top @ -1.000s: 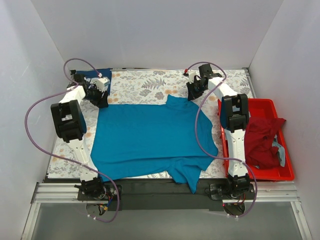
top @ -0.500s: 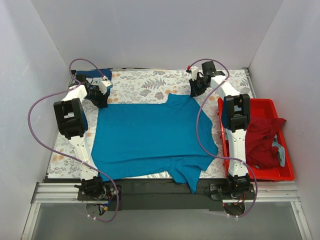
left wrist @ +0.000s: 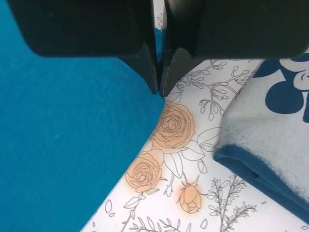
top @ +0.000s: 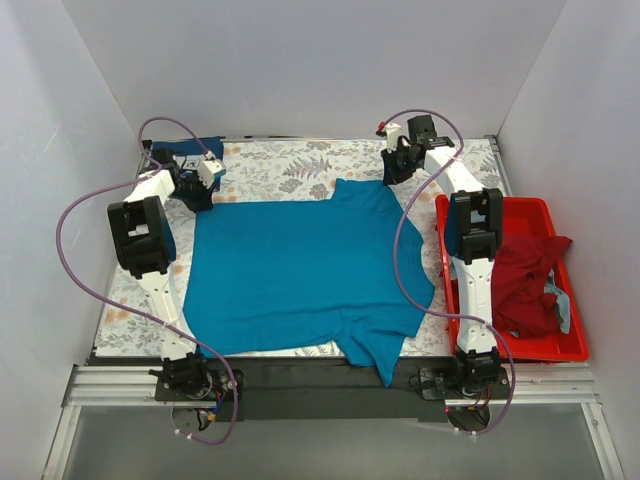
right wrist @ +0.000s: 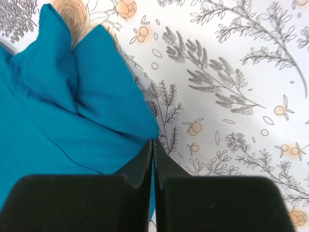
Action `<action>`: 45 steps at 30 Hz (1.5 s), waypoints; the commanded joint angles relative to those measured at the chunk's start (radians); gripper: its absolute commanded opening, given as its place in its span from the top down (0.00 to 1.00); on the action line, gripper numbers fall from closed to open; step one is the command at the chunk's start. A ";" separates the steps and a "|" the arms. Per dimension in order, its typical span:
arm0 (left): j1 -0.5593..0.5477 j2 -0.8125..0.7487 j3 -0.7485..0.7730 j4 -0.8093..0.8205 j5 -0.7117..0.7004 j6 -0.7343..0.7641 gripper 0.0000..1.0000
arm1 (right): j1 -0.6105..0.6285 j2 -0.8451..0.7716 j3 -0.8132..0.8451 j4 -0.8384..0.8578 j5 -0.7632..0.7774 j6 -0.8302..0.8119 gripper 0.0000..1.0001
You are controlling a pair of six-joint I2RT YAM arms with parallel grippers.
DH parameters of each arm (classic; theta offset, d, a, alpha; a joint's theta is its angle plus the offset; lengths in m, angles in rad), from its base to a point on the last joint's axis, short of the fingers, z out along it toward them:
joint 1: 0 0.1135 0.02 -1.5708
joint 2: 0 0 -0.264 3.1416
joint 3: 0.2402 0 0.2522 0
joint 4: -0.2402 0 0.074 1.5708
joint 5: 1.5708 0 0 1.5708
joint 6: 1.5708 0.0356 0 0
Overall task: Fold and stack the t-shirts
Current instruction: Flatten the tshirt out, then fold the tshirt
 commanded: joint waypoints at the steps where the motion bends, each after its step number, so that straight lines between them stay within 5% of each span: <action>1: 0.003 -0.072 -0.008 0.071 0.016 -0.025 1.00 | -0.019 -0.062 0.055 0.051 -0.012 0.013 0.99; 15: 0.015 -0.278 -0.172 0.162 0.074 -0.007 1.00 | -0.033 -0.240 -0.092 0.051 -0.067 -0.010 0.99; 32: 0.050 -0.636 -0.595 0.176 0.087 0.176 1.00 | -0.033 -0.586 -0.566 0.057 -0.104 -0.054 0.99; 45: 0.087 -0.729 -0.774 0.184 0.047 0.317 1.00 | -0.023 -0.711 -0.809 0.064 -0.112 -0.060 0.99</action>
